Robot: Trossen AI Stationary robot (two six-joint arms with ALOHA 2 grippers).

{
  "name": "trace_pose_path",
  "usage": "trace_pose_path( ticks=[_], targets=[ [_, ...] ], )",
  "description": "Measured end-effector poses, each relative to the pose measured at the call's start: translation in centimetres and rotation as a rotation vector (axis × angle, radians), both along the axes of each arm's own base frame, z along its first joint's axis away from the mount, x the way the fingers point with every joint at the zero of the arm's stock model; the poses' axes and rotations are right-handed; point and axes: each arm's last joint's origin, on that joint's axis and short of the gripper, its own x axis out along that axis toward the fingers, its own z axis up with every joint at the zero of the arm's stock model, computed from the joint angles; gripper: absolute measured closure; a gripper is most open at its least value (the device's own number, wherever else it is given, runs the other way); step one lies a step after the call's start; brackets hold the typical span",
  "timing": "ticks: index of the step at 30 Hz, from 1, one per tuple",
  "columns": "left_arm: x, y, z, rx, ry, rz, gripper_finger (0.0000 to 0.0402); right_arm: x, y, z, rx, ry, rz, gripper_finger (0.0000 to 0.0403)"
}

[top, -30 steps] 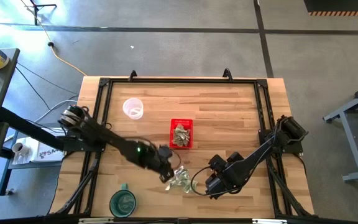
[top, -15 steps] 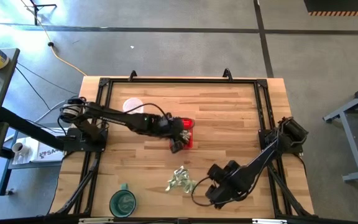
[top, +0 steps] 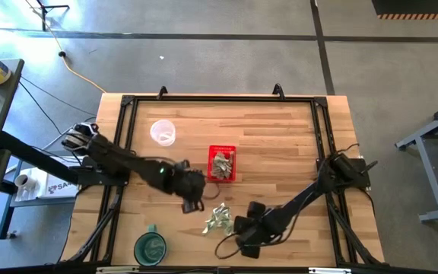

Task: Pick and place Stevia / Truvia into bins
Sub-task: Put the stevia packet into the red basket

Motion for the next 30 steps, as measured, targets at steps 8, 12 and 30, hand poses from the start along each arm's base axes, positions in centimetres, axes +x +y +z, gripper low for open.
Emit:
trace_pose_path(
  ticks=[8, 12, 30],
  targets=[
    [-3.2, -4.5, -0.1, -0.029, 0.026, 0.065, 0.0219, 1.0, -1.0, -0.6, -0.117, -0.020, 0.216, 0.0078],
    [-4.0, -5.4, -0.1, -0.006, 0.019, 0.094, 0.0236, 1.5, -0.7, -0.7, -0.128, -0.057, 0.510, 0.0079],
    [-5.9, -7.1, -0.2, -0.068, 0.023, 0.237, 0.0261, 4.1, -4.6, -2.7, -0.070, 0.024, 0.582, 0.0205]
  ],
)
